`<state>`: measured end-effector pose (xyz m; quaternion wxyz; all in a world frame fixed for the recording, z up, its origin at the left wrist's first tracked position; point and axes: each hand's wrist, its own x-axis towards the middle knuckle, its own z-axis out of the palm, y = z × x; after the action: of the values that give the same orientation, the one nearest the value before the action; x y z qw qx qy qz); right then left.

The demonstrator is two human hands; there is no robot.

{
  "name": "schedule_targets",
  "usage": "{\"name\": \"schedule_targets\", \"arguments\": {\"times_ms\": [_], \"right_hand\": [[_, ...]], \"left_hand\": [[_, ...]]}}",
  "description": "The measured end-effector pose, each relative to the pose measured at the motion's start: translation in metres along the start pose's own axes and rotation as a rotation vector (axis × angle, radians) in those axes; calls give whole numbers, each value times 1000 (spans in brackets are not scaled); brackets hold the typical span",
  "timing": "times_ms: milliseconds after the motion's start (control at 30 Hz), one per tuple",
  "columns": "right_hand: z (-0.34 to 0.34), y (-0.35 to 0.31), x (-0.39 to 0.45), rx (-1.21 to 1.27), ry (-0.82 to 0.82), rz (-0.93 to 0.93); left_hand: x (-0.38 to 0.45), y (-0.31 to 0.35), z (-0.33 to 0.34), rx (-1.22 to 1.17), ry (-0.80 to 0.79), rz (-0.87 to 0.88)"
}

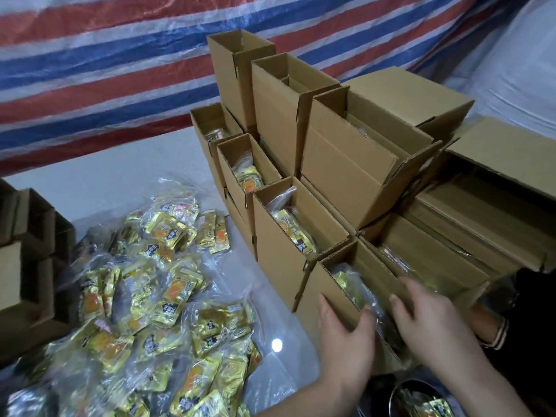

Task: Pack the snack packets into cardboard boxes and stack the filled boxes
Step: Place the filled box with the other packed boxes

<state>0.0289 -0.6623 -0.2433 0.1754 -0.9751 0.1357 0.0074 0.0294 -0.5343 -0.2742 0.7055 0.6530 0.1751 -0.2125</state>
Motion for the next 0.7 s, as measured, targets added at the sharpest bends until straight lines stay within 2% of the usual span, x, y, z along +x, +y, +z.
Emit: {"name": "schedule_targets", "arguments": {"times_ms": [200, 333, 500, 700], "right_hand": [[3, -5, -4, 24, 279, -225], [3, -13, 1, 57, 317, -280], [5, -44, 11, 209, 277, -377], [33, -126, 31, 456, 40, -415]], "left_hand": [[2, 3, -3, -20, -5, -8], [1, 4, -9, -18, -5, -27], [6, 5, -32, -9, 35, -25], [15, 16, -125, 65, 201, 92]]}}
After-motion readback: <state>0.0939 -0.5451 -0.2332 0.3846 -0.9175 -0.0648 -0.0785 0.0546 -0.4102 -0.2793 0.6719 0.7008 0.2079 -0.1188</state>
